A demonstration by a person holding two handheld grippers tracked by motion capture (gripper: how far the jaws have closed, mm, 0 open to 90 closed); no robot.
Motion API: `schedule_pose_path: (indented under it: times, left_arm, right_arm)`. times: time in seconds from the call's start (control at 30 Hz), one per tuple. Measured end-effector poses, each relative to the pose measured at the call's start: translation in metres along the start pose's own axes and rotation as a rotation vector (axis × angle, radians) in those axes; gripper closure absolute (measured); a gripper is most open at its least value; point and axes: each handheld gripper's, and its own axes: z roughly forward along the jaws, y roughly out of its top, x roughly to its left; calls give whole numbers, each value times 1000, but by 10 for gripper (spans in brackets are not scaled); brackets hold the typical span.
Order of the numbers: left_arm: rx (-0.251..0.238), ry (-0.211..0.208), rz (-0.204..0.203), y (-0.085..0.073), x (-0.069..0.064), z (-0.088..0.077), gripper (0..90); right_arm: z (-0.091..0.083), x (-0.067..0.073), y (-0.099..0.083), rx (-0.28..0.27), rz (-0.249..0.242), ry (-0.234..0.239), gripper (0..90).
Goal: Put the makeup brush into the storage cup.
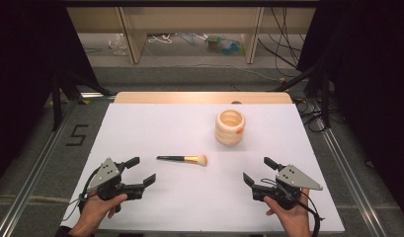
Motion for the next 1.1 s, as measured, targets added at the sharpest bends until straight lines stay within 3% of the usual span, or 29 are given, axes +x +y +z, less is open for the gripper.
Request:
schedule_pose_path:
  times: [0.2,0.37,0.47,0.5,0.53,0.67,0.77,0.8,0.87,0.9,0.97,1.07,1.1]
  left_arm:
    - [3,-5,-2,0,0,1,158]
    - [13,-10,-8,0,1,3,158]
    - [25,-15,-8,0,1,7,158]
    - [26,-23,-6,0,1,9,157]
    - [26,-23,-6,0,1,9,158]
    - [31,-24,-6,1,2,13,157]
    - [54,-50,-69,2,-2,20,157]
    - [54,-50,-69,2,-2,20,157]
    - [57,-69,-63,3,-5,23,157]
    - [72,-68,-20,5,-6,26,157]
    - [94,-92,-37,7,-6,30,157]
    - [113,-101,-29,11,-7,33,158]
    - [142,-114,12,15,-7,37,159]
  right_arm:
    - [2,0,-1,-16,1,4,153]
    - [1,-1,-1,10,-7,-3,153]
    - [1,0,-2,7,24,9,153]
    - [1,-4,-2,5,-9,-8,153]
    - [0,-2,-2,26,19,0,153]
    - [0,-3,-2,18,16,13,153]
    - [0,-3,-3,16,17,15,153]
    - [0,-3,-3,16,17,15,153]
    - [0,-3,-4,12,24,26,153]
    - [0,-4,-4,22,21,9,153]
    - [1,-4,-4,20,26,10,153]
    - [1,-3,-5,17,27,9,154]
    - [0,-2,-4,32,24,16,154]
